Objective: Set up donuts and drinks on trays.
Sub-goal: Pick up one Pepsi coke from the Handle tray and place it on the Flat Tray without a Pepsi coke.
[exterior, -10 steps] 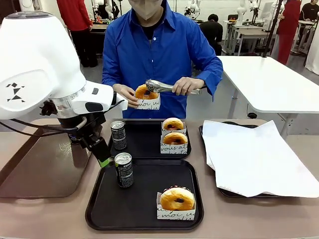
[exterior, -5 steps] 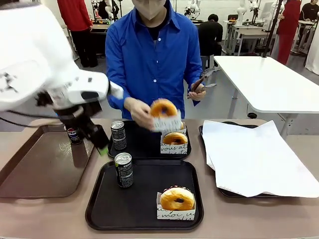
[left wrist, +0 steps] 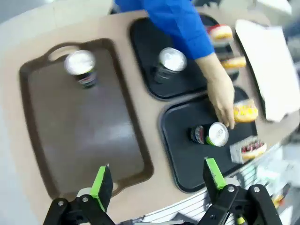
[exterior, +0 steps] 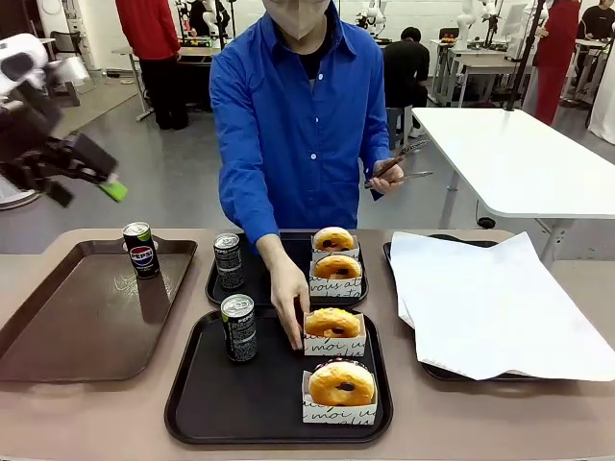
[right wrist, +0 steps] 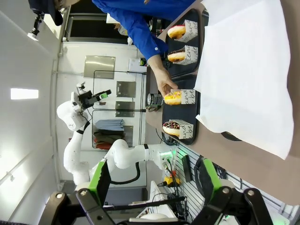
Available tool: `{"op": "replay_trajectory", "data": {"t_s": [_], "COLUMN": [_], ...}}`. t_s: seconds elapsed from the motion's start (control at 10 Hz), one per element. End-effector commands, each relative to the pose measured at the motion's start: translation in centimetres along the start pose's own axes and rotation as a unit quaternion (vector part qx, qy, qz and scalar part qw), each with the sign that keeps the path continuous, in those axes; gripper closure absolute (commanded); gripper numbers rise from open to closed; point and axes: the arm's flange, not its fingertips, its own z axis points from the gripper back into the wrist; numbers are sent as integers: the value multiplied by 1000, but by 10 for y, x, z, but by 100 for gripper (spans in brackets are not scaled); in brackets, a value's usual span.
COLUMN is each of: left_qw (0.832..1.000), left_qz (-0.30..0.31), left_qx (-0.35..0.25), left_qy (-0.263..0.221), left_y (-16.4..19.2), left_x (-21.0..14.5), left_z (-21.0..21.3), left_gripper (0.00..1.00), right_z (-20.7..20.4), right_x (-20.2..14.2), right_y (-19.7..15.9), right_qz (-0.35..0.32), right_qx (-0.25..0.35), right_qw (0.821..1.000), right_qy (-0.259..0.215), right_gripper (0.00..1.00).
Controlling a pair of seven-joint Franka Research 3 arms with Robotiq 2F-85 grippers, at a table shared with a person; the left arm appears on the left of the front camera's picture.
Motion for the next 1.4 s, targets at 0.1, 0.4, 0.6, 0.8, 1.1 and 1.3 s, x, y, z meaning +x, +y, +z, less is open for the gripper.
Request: {"op": "replay_trajectory", "data": {"t_s": [0.1, 0.4, 0.6, 0.8, 1.1, 1.3], "left_qw": [986, 982, 981, 981, 981, 960], "left_qz": [159, 184, 188, 188, 188, 261], "left_qx": [-40, -52, -34, -34, -34, -94], "left_qy": [-27, 10, -22, -22, -22, 27], "left_y": [136, 170, 179, 179, 179, 197], "left_x": [-10, -17, -26, -26, -26, -5], "left_z": [11, 0, 13, 13, 13, 10], "left_gripper": [0, 0, 0, 0, 0, 0], "right_z": [1, 1, 1, 1, 1, 1], "right_x": [0, 0, 0, 0, 0, 0], "right_y": [1, 1, 1, 1, 1, 1], "right_qz": [3, 3, 3, 3, 3, 3], "right_qx": [6, 6, 6, 6, 6, 6], "right_qw": [1000, 1000, 1000, 1000, 1000, 1000], "right_qy": [-1, -1, -1, -1, -1, -1], "right_gripper": [0, 0, 0, 0, 0, 0]}}
